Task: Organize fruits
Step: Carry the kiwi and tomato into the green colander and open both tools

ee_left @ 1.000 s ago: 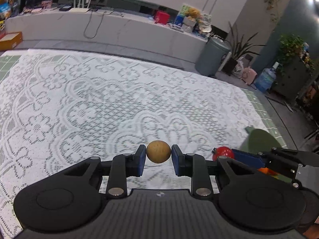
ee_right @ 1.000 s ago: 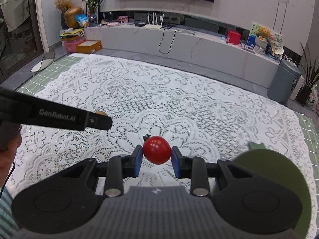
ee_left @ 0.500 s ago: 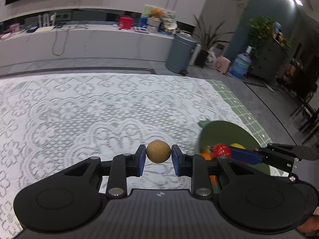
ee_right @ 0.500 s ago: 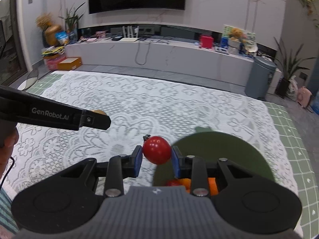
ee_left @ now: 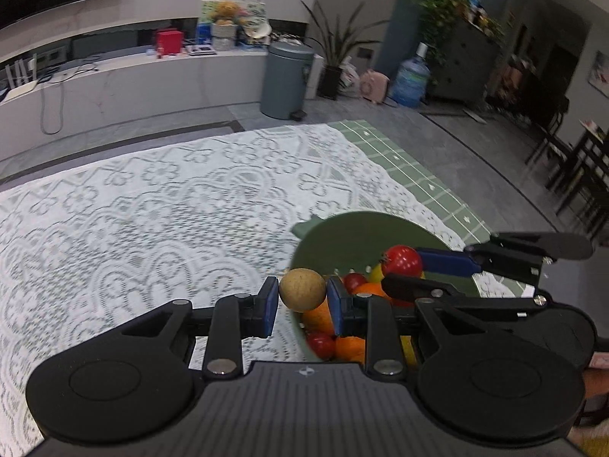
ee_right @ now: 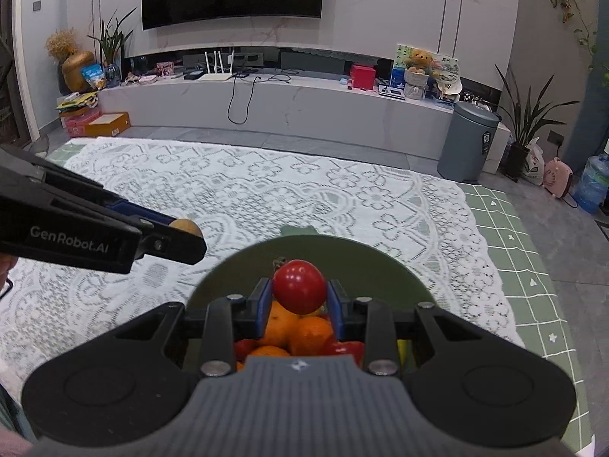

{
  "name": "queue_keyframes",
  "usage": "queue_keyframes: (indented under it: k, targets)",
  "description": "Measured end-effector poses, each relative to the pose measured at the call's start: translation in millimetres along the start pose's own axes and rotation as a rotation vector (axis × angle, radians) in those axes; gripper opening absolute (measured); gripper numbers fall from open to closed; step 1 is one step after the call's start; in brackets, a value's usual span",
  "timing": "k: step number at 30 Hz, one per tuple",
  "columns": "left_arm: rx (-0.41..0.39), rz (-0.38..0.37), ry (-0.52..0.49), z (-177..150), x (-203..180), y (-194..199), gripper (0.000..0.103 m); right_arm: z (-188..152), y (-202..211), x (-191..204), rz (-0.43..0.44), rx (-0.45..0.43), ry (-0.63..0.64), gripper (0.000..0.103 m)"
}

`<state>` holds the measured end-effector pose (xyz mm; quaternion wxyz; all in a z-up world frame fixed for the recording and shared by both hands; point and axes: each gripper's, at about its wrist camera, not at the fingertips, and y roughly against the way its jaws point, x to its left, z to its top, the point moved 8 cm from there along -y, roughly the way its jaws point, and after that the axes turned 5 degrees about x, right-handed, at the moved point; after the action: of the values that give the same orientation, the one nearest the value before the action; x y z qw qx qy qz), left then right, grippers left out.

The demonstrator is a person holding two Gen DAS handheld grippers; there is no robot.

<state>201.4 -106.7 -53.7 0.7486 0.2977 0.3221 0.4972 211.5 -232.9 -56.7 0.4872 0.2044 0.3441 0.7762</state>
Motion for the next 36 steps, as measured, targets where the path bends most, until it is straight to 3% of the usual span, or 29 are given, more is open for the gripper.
queue_keyframes:
  k: [16,27,36]
  targets:
    - [0.131,0.013,-0.194,0.2,-22.8,-54.6,0.031,-5.3,-54.1,-17.2,0.058,0.071,0.091,0.028]
    - [0.185,0.024,-0.216,4.3,-18.6,-76.9,0.031,-7.0,-80.0,-26.5,0.074,0.114,0.075,0.028]
    - [0.18,0.02,-0.228,8.1,-19.6,-80.9,0.031,-6.6,-67.1,-32.8,0.049,0.094,0.037,0.029]
